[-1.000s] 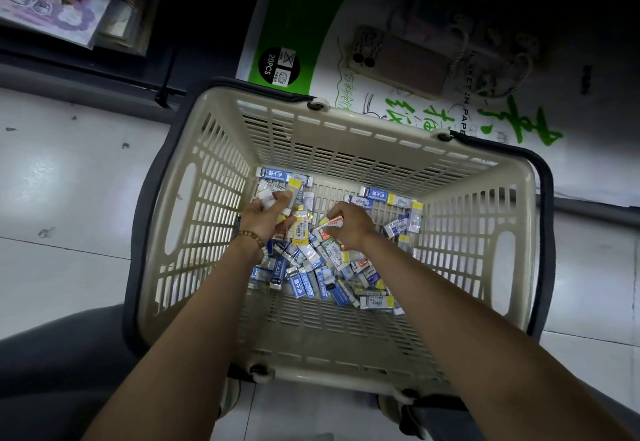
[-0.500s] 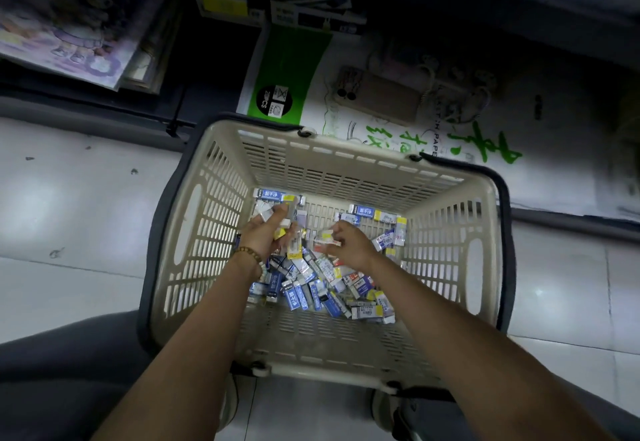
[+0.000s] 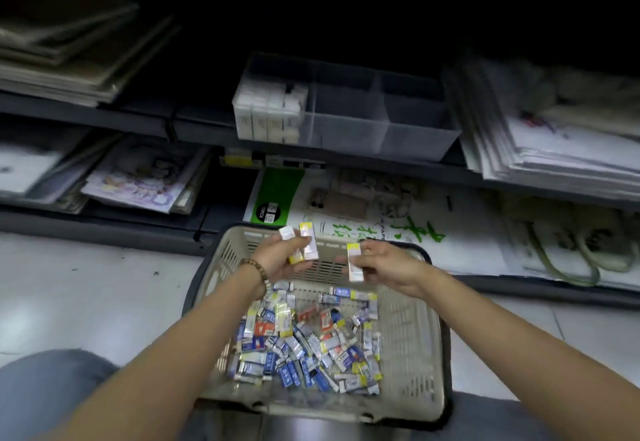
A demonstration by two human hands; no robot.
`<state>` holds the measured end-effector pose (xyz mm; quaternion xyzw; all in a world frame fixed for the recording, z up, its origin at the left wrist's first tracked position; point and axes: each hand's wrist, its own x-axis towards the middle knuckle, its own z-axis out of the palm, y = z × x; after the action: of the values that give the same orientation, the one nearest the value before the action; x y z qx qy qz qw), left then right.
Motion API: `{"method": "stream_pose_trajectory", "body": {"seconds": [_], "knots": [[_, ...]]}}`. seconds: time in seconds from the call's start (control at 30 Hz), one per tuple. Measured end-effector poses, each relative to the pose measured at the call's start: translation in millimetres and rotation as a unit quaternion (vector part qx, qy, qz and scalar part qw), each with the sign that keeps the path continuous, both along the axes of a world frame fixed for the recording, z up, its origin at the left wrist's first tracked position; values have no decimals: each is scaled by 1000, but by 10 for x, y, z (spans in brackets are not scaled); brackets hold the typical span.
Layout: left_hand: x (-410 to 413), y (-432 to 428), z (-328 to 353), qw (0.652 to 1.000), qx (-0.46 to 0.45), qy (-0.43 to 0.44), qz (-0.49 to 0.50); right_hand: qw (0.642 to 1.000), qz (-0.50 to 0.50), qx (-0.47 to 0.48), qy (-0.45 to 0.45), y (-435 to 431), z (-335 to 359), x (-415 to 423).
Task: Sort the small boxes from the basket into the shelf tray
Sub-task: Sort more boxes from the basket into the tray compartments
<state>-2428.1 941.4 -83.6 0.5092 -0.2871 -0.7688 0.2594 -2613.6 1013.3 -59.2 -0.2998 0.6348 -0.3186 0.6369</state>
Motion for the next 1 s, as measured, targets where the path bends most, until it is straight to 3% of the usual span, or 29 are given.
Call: {"method": "stream_pose_trajectory", "body": {"seconds": [0.13, 0.23, 0.37, 0.5, 0.67, 0.83, 1.0], "knots": [[-8, -99, 569, 999, -32, 35, -26, 988, -40, -147, 0, 86, 771, 100], [-20, -24, 863, 994, -55, 76, -63, 979, -53, -198, 10, 178, 986, 175], [-28, 113, 923, 990, -69, 107, -56, 974, -82, -212, -8, 195, 974, 279], [-93, 107, 926, 988, -90, 115, -39, 960, -105, -253, 48, 139, 958, 363], [-124, 103, 864, 983, -143, 111, -39, 951, -157, -238, 115, 83, 854, 396], [-96, 69, 863, 983, -155, 95, -31, 967, -146, -193, 77, 45, 776, 457], [-90, 81, 863, 983, -155, 76, -59, 958, -150, -225, 99, 35, 734, 500]]}}
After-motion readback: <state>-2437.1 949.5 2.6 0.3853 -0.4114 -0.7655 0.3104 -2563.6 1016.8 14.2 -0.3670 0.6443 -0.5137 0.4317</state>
